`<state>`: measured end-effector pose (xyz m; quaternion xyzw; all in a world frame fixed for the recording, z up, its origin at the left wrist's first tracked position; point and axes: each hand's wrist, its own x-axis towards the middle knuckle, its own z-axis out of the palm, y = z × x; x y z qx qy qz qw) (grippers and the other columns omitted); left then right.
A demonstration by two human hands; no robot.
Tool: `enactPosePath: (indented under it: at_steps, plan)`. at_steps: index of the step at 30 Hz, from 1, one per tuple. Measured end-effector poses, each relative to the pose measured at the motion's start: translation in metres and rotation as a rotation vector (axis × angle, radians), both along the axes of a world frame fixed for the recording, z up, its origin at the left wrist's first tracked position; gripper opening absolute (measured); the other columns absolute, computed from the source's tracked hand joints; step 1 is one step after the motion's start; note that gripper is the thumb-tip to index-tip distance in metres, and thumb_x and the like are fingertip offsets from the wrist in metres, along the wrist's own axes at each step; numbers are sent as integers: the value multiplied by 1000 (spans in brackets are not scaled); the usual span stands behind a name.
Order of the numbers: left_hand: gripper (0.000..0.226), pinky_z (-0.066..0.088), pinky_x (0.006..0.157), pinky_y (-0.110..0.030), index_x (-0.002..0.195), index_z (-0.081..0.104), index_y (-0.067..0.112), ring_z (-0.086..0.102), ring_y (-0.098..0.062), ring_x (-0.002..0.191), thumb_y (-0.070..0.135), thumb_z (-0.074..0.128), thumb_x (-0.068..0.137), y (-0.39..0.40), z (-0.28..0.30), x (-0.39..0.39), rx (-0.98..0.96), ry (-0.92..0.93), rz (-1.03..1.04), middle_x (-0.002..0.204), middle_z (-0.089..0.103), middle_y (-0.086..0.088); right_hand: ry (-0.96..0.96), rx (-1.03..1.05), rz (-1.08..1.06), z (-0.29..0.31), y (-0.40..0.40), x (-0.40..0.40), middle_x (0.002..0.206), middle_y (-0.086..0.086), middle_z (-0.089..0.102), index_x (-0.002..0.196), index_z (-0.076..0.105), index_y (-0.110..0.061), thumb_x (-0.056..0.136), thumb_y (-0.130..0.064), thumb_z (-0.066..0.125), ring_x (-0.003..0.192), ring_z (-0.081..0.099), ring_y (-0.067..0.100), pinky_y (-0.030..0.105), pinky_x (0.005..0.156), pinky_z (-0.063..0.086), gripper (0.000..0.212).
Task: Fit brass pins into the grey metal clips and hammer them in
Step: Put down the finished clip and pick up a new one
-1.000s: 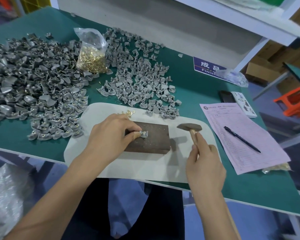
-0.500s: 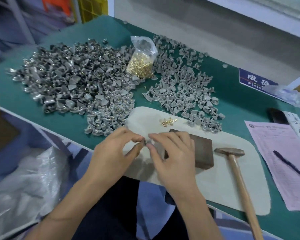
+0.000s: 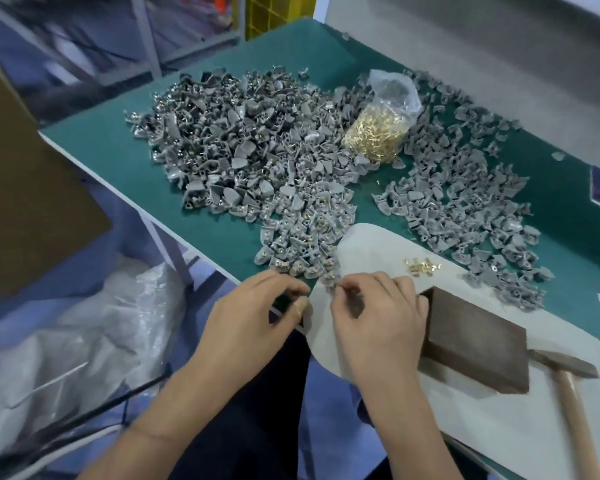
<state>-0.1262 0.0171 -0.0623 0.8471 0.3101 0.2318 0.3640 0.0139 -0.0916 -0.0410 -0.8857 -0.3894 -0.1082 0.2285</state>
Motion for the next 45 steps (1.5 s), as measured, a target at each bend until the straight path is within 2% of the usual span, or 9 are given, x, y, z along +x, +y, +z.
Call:
enactPosePath:
  at_steps: [9,16,19,23,28,36,40,42,45]
  plan:
    - [12,55,75,-30,104,70,37,61,3,95,31,66,94,9,8,-1,1,2,30,100,65,24,177,-23,47,9,35,10,94,-12,72,101,73,-31,94,-31,66,97,52,20,36,82,30,10]
    - [13,43,70,-12,100,70,39,59,7,92,30,70,91,-11,18,37,-46,-58,-137,97,65,26,81,160,-136,32,-42,49,91,-10,72,93,74,-27,93,-20,69,91,55,22,38,80,39,8]
    - [12,48,67,-22,99,67,42,58,6,85,33,68,91,-21,23,76,-64,-56,-222,96,65,30,72,184,-233,35,-81,70,89,-5,72,94,74,-22,94,-18,68,89,58,25,36,77,44,7]
    - [10,40,64,-19,100,69,40,54,12,75,34,63,95,-15,24,132,-71,6,-249,95,67,27,160,201,-274,23,-111,90,93,-3,71,97,75,-18,95,-17,67,93,62,24,33,80,47,8]
    - [24,43,73,-28,119,65,32,52,-5,83,28,65,95,-9,21,170,118,184,-203,108,63,11,157,282,-320,9,-107,87,94,-10,66,96,74,-25,94,-22,69,96,57,19,31,75,44,6]
    - [7,36,66,-31,92,68,33,61,-17,86,28,65,95,-12,32,183,287,323,-223,91,53,12,126,345,-276,4,-110,91,92,-12,62,94,74,-26,92,-29,64,93,53,17,21,68,32,11]
    - [9,45,76,-35,101,64,32,58,-16,102,37,57,100,-16,37,182,374,416,-240,103,55,9,133,365,-258,1,-112,93,92,-12,62,96,74,-27,92,-22,70,93,53,18,23,68,34,7]
    - [6,46,80,-35,98,62,36,56,-9,96,36,56,100,-24,41,179,284,297,-249,103,58,13,132,392,-242,1,-112,93,94,-13,64,99,73,-29,92,-23,71,93,54,17,27,73,42,10]
    - [12,45,75,-26,88,62,40,57,1,82,33,62,97,-44,53,178,-3,68,-362,94,65,18,119,482,-172,0,-113,93,95,-16,68,108,73,-28,93,-26,71,89,56,14,32,79,48,15]
